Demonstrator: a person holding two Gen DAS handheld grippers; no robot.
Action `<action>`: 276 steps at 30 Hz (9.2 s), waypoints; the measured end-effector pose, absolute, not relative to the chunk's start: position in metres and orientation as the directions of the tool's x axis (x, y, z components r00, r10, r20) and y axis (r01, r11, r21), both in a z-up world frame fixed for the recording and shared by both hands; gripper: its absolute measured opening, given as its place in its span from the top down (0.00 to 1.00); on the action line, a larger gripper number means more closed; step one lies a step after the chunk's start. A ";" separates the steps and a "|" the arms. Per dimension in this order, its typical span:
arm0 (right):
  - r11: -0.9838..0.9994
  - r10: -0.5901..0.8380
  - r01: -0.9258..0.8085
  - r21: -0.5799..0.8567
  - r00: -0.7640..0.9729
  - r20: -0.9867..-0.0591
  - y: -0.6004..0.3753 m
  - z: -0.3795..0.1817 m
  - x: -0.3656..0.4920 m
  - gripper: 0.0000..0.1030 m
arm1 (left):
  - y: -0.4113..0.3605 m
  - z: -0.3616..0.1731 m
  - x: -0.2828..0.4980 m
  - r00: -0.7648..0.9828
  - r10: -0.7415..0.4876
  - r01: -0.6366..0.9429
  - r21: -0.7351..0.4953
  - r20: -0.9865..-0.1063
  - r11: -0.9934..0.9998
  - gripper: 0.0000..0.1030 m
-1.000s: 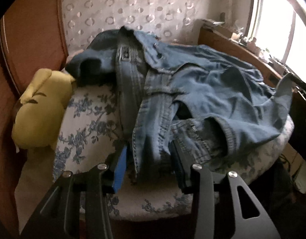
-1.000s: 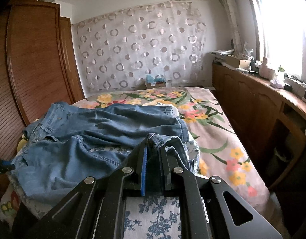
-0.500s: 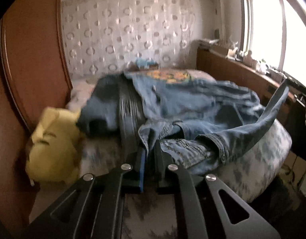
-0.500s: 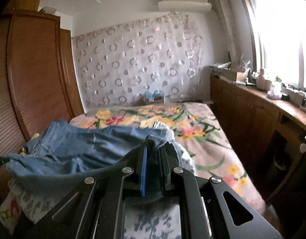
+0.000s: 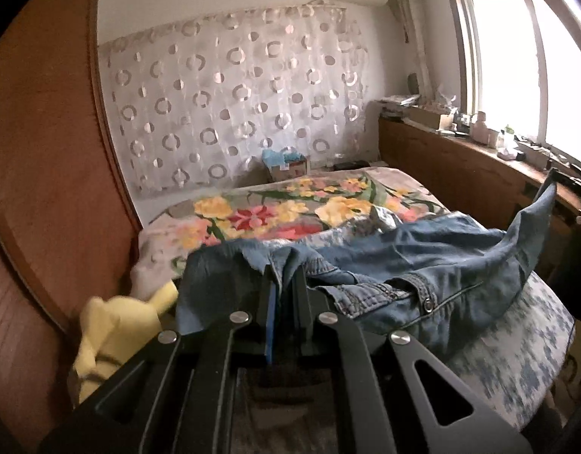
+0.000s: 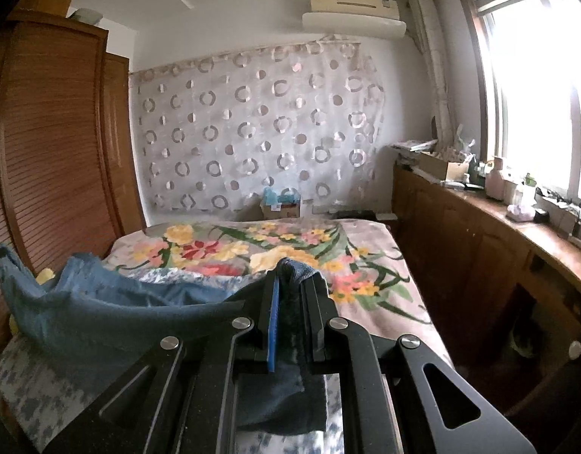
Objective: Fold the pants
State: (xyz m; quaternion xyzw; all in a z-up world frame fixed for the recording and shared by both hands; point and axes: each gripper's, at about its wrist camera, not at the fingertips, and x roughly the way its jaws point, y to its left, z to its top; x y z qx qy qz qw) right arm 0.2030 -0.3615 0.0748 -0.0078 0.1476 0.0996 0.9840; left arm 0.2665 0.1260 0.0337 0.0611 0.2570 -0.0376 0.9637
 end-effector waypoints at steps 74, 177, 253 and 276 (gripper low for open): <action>0.977 0.195 -0.202 0.062 0.751 -0.630 -0.353 0.029 0.303 0.39 | 0.104 -0.066 0.304 0.719 -0.063 0.123 0.037 -0.692 0.992 0.15; 0.973 0.231 -0.196 0.122 0.826 -0.514 -0.374 -0.006 0.305 0.86 | 0.134 -0.047 0.282 0.799 0.016 0.060 0.106 -0.601 0.993 0.91; 0.968 0.213 -0.090 0.235 0.788 -0.578 -0.441 -0.122 0.167 0.72 | 0.021 -0.054 0.124 0.744 -0.223 0.258 -0.037 -0.630 0.965 0.14; 0.975 0.197 -0.091 0.201 0.771 -0.605 -0.446 -0.126 0.170 0.72 | -0.076 -0.086 0.132 0.625 -0.371 0.446 -0.077 -0.687 0.892 0.14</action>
